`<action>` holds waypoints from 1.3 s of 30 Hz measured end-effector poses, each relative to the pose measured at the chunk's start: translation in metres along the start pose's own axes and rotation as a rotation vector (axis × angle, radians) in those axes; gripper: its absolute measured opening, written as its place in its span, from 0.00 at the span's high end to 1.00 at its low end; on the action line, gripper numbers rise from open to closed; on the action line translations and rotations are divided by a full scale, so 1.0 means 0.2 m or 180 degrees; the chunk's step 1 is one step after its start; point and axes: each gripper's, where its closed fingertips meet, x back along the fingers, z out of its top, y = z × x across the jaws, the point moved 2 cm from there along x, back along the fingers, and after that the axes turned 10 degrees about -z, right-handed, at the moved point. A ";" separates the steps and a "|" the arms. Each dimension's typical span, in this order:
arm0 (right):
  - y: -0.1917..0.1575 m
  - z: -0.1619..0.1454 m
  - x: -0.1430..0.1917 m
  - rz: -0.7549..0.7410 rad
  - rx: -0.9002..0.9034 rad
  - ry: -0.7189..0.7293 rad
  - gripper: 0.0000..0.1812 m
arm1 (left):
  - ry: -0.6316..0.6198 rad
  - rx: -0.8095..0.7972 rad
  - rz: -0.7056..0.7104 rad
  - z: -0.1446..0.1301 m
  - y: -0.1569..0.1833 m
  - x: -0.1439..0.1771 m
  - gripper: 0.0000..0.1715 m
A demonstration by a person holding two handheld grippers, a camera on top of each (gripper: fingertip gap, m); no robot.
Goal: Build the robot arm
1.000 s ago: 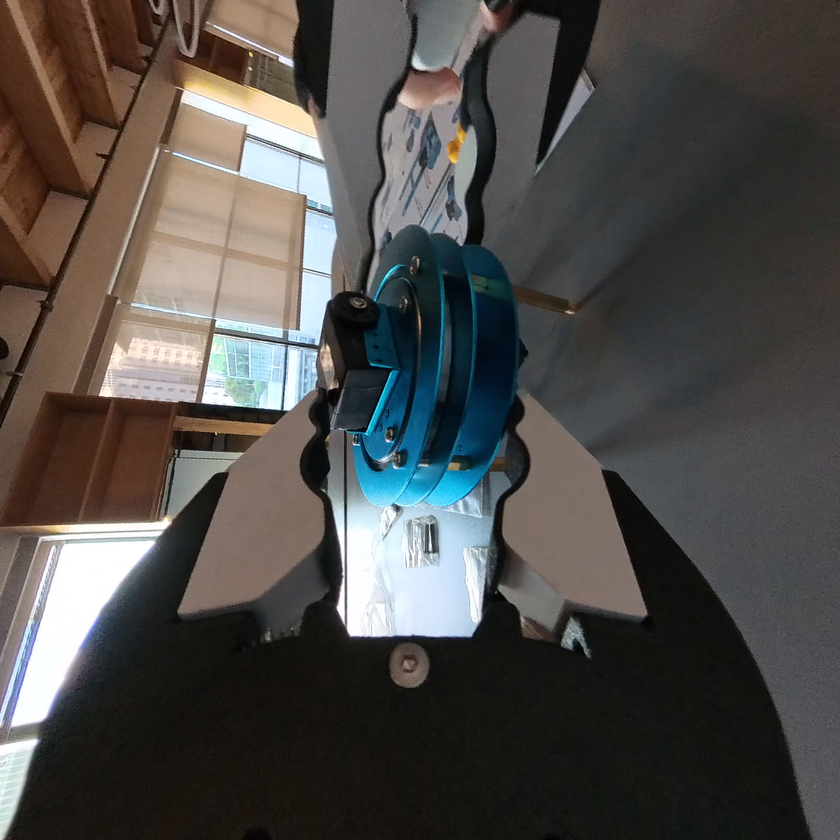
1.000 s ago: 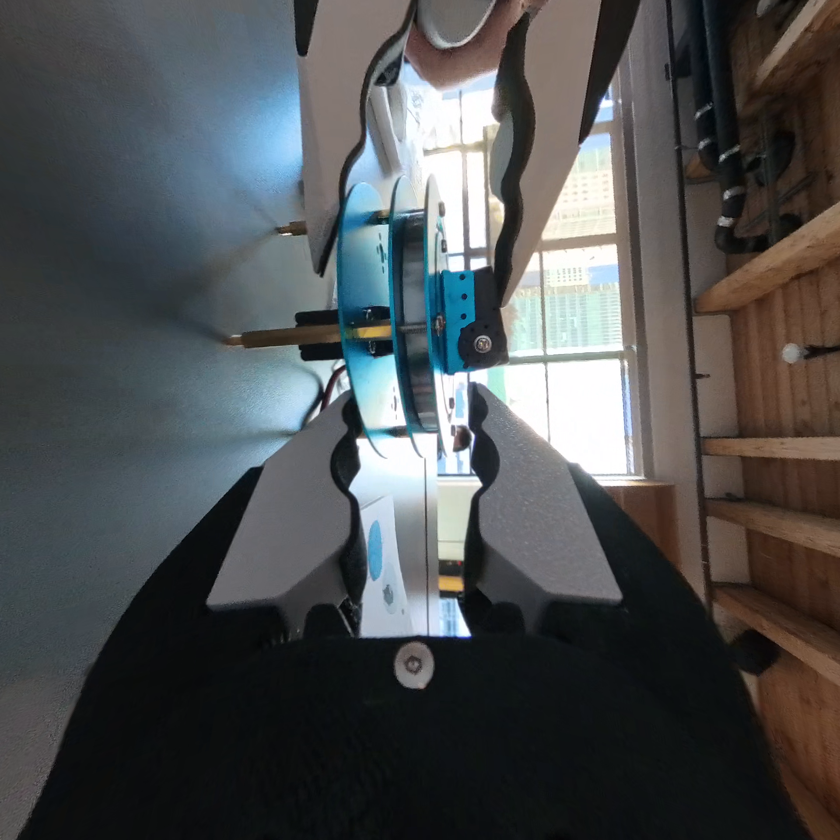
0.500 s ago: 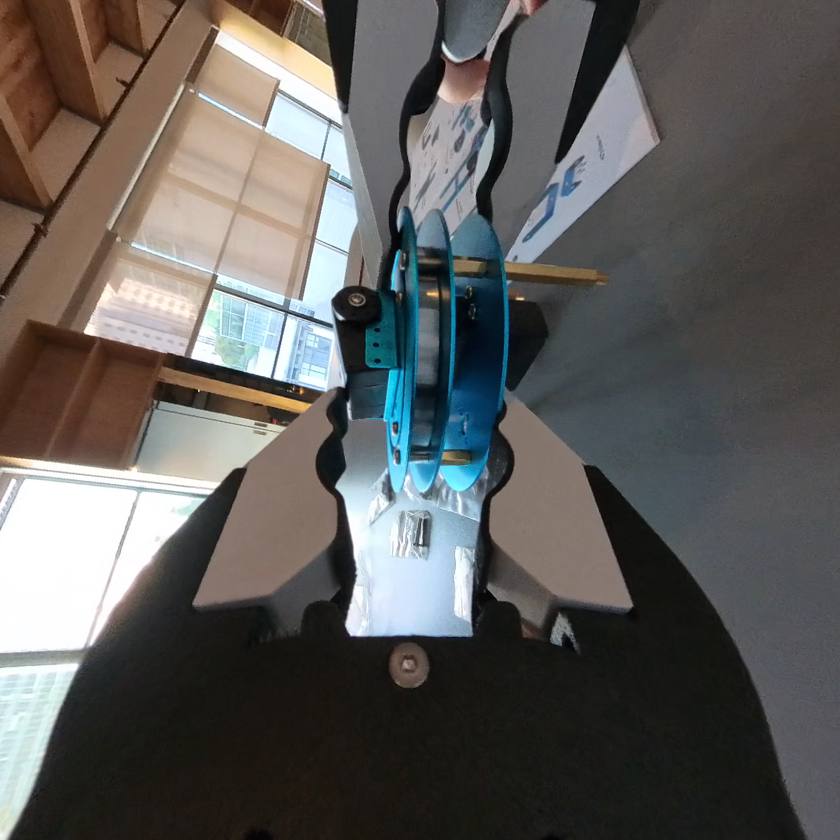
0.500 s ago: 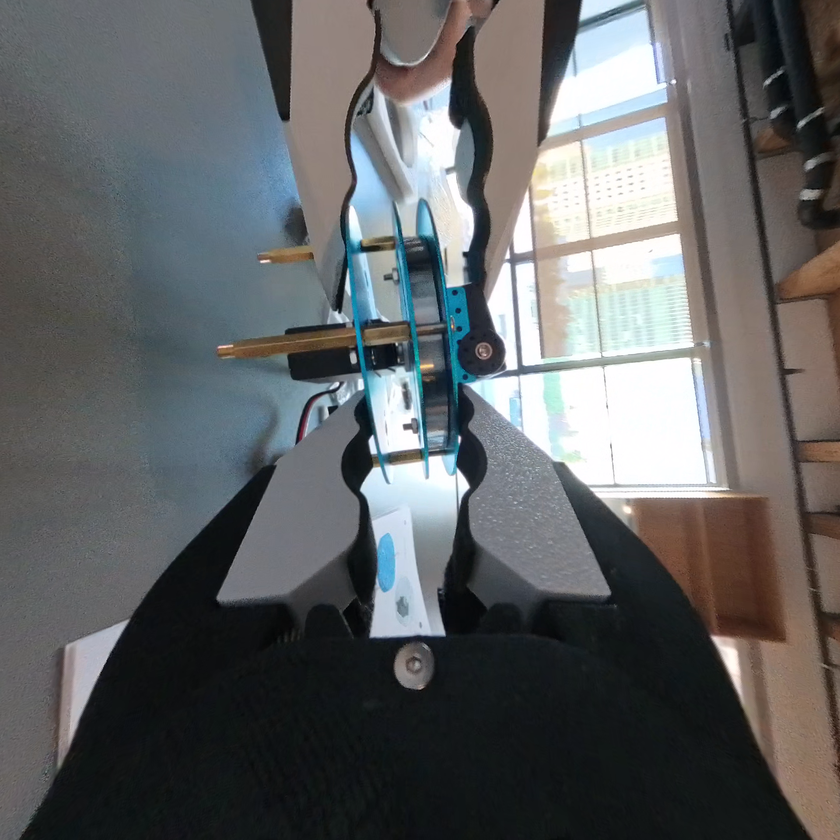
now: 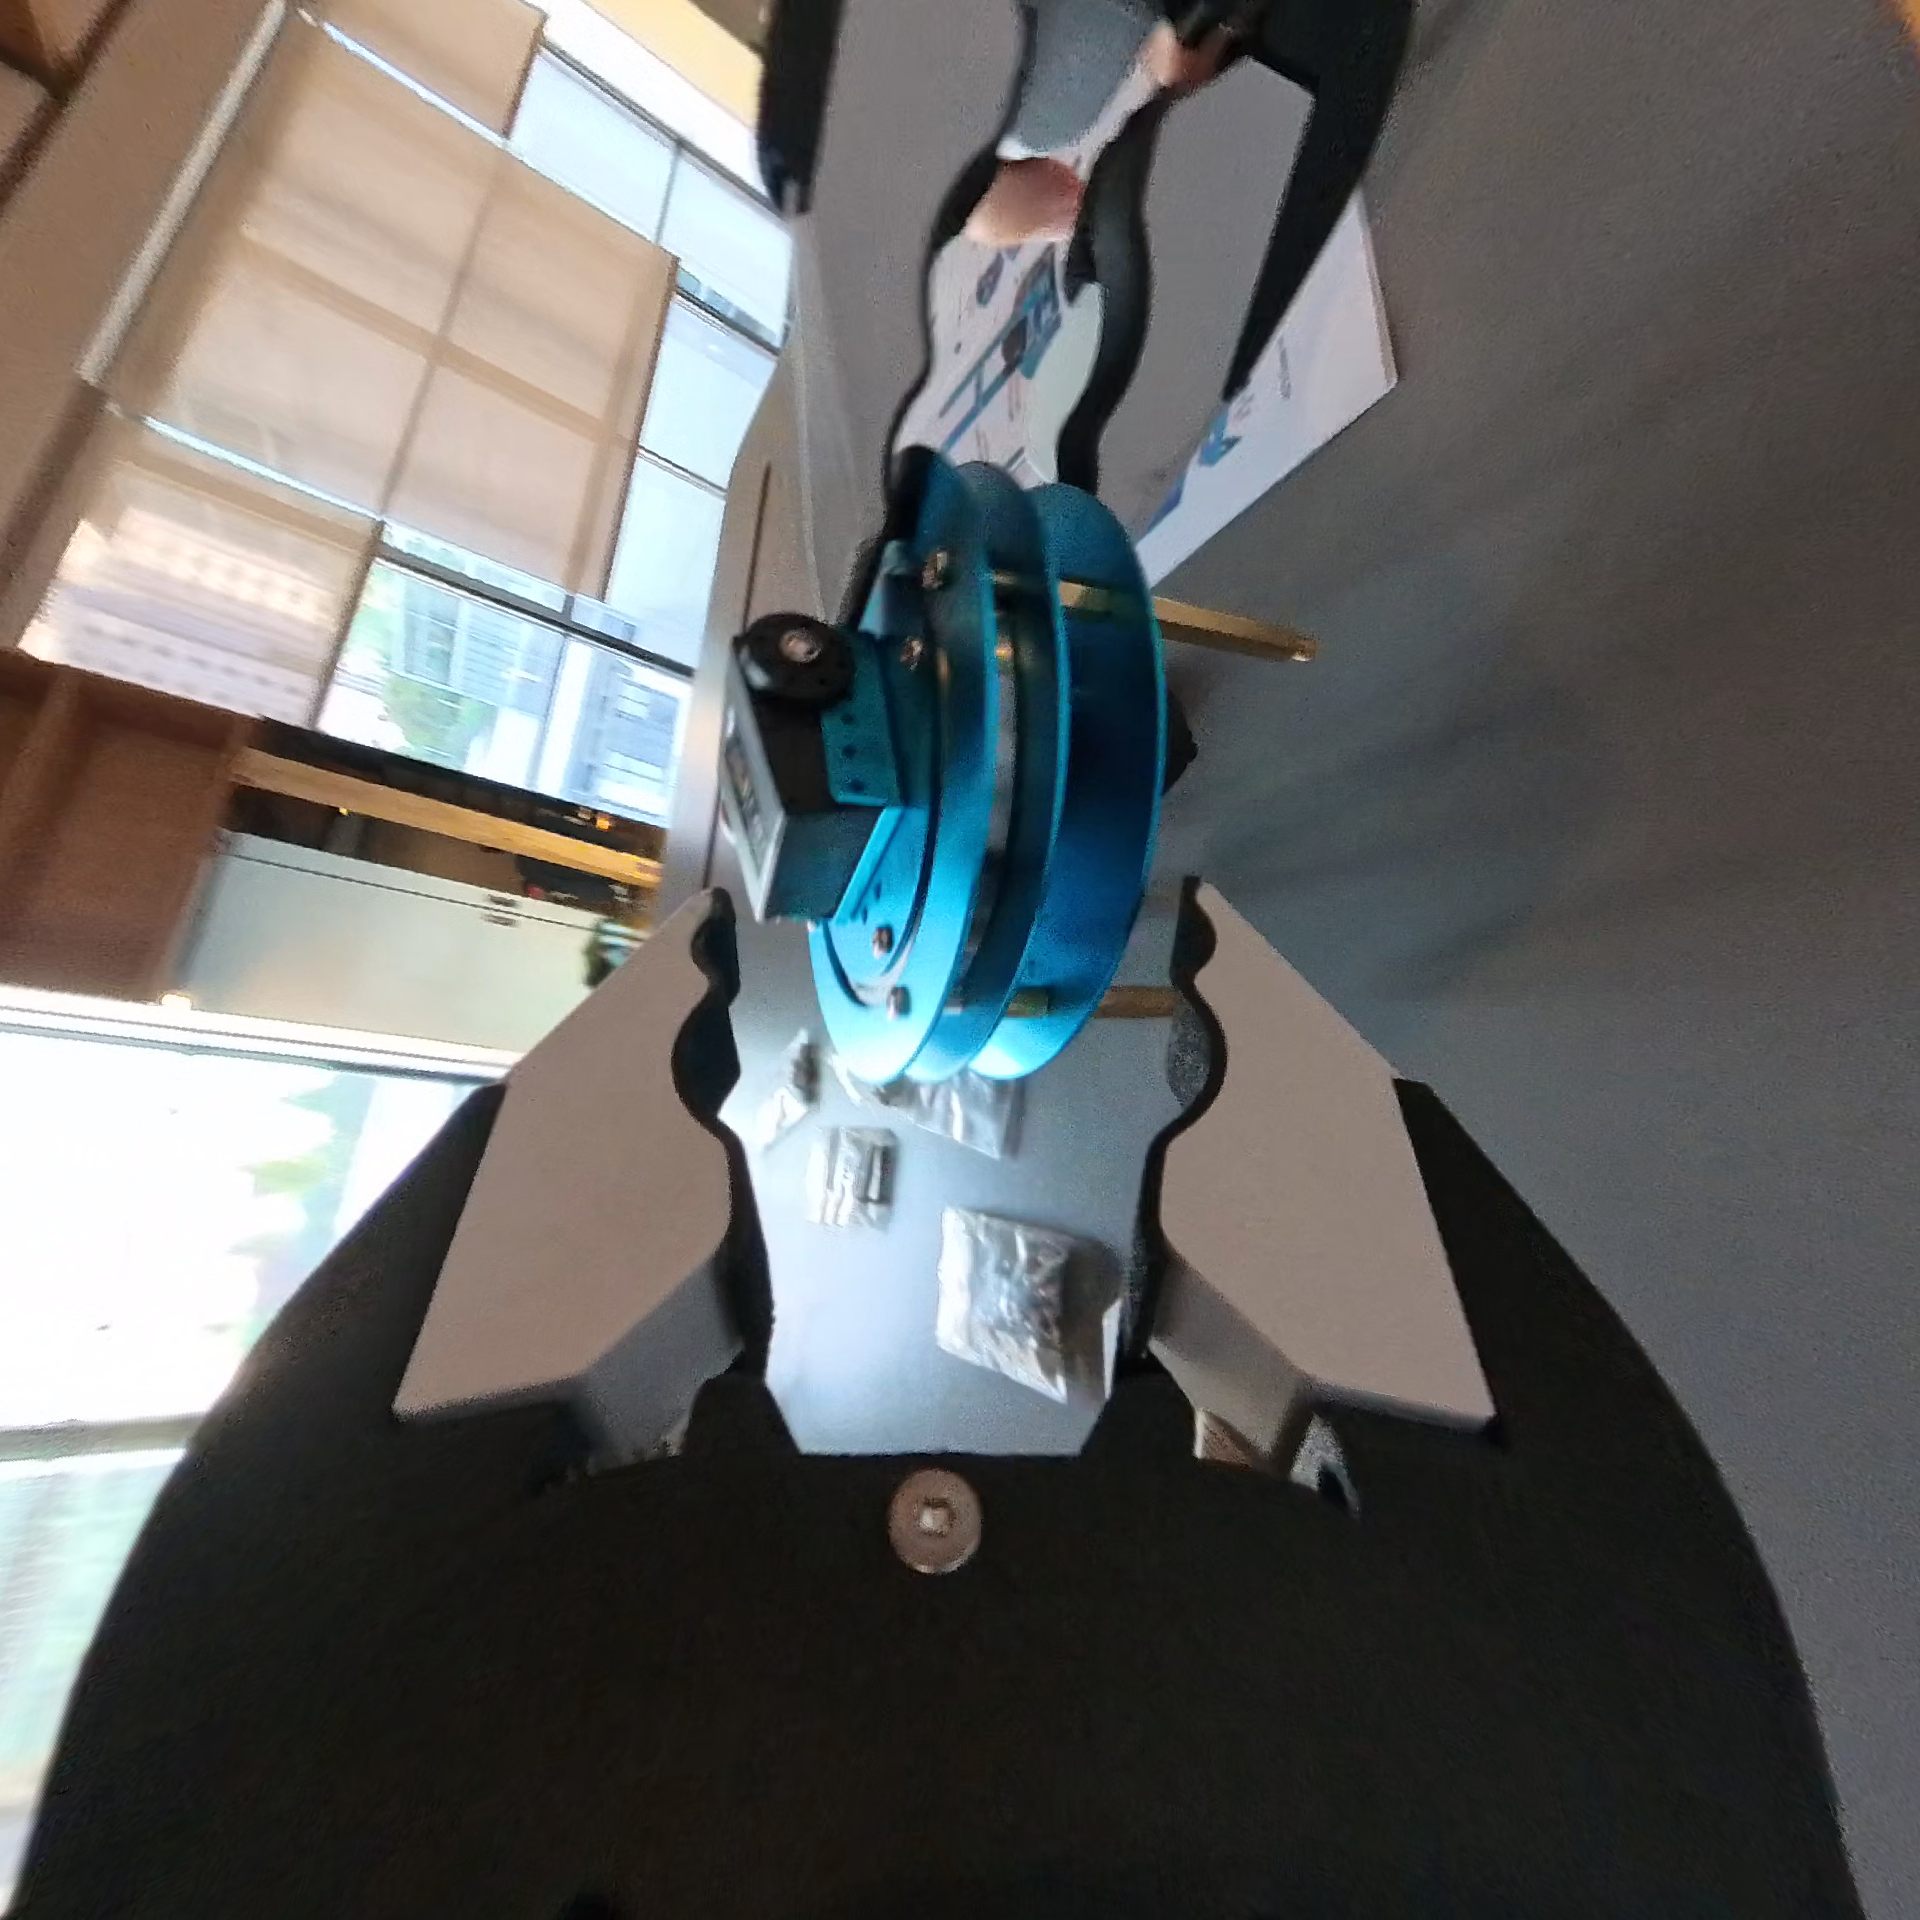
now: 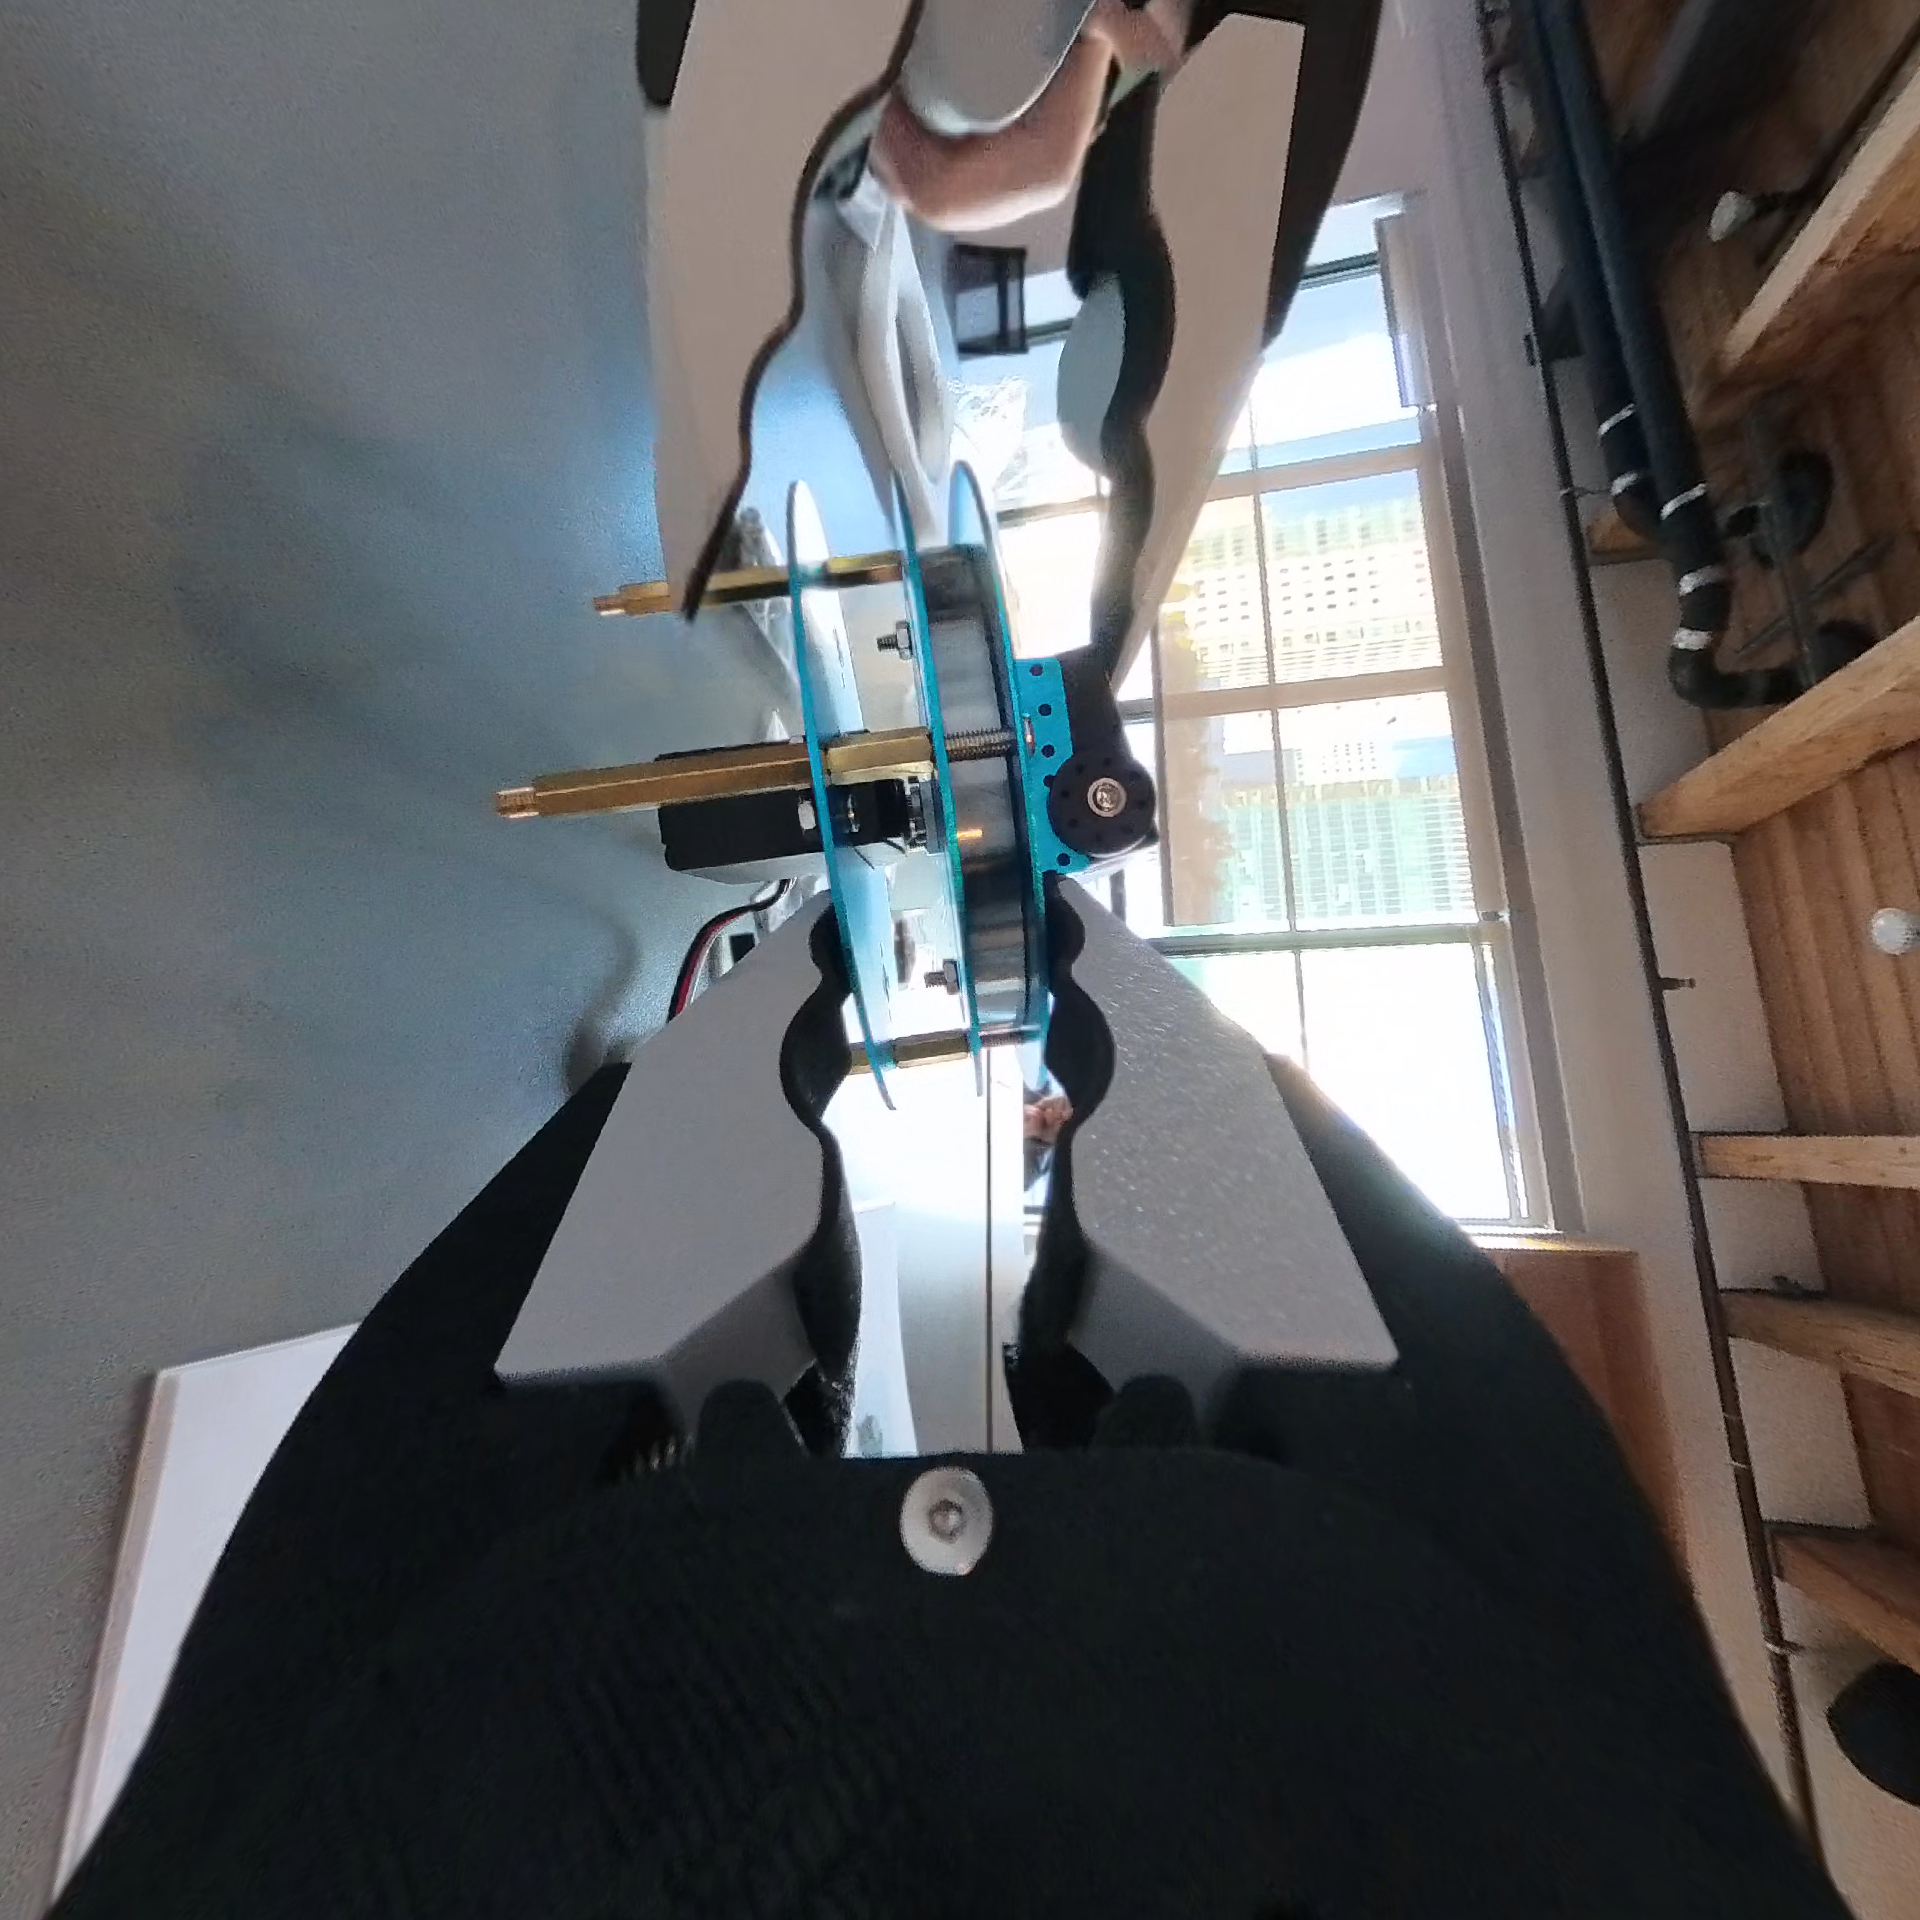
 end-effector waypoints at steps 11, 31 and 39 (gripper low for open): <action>-0.03 0.02 0.01 -0.0084 0.0135 -0.0020 0.81 | 0.1291 0.3365 -0.1777 0.07 -0.26 0.10 0.59; 0.08 0.16 -0.02 0.1089 -0.0368 0.0220 0.82 | 0.0595 0.4298 -0.2473 0.00 -0.11 0.11 0.74; 0.05 0.23 -0.01 0.2479 -0.1242 0.0295 0.82 | 0.0627 0.5498 -0.3568 0.00 0.02 0.14 0.74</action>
